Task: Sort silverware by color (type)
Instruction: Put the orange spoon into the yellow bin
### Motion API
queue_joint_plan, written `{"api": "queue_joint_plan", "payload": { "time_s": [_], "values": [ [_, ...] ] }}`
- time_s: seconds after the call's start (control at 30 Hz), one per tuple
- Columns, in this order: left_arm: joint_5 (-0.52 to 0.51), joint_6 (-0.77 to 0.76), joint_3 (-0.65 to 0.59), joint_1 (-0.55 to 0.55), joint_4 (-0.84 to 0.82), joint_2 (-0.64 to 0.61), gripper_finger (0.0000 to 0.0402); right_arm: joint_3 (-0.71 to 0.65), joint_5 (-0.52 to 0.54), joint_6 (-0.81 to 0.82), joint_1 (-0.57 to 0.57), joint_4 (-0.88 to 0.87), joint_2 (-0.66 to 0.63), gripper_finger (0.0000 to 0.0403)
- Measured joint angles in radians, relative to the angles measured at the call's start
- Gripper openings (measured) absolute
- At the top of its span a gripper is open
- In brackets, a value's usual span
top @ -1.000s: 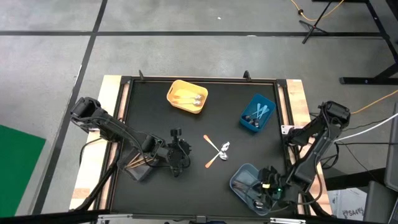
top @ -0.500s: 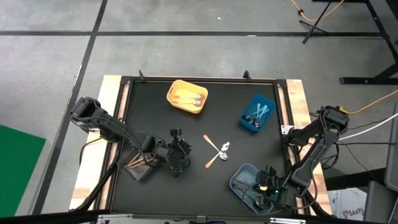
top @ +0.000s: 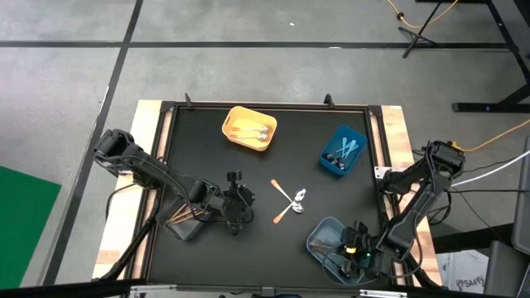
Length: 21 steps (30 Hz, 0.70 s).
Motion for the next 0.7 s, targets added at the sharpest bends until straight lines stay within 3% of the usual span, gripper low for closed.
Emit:
{"api": "queue_joint_plan", "payload": {
  "time_s": [0.37,0.7],
  "values": [
    [0.000,0.000,0.000,0.000,0.000,0.000,0.0060,0.000,-0.003,-0.001,0.000,0.001,-0.002,0.0090],
    [0.000,0.000,0.000,0.000,0.000,0.000,0.0060,0.000,-0.150,-0.092,-0.036,0.002,-0.075,0.0089]
  ]
}}
